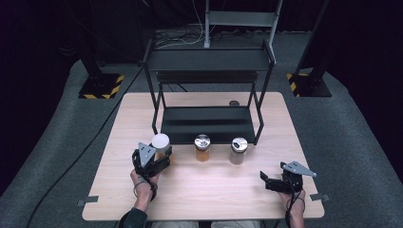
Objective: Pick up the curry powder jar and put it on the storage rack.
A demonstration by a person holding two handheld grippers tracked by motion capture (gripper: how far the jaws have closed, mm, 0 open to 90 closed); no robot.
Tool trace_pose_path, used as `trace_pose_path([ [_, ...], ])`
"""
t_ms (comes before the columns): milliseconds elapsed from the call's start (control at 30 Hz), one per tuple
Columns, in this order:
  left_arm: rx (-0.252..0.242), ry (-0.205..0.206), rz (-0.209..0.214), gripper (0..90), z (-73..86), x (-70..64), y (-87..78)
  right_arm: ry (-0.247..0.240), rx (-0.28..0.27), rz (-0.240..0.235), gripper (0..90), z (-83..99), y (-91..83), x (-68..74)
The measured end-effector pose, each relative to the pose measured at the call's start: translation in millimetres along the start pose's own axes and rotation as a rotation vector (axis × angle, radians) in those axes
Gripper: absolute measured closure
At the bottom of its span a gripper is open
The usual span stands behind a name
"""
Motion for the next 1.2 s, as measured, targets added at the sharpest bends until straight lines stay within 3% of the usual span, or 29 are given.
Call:
trace_pose_path([
  [1200, -0.012, 0.031, 0.024, 35.2, -19.8, -8.4, 4.0, 0.000, 0.001, -0.003, 1.3, -0.2, 0.2, -0.3],
])
Point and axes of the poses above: each handheld gripper's, and its own axes: y roughly forward along the jaws, z roughly out of its underside, x roughly to its left, the point moved 6 cm from there along y, roughly forward along the jaws, and after that the axes turned 11 degrees about -y, right-handed, at the moved point
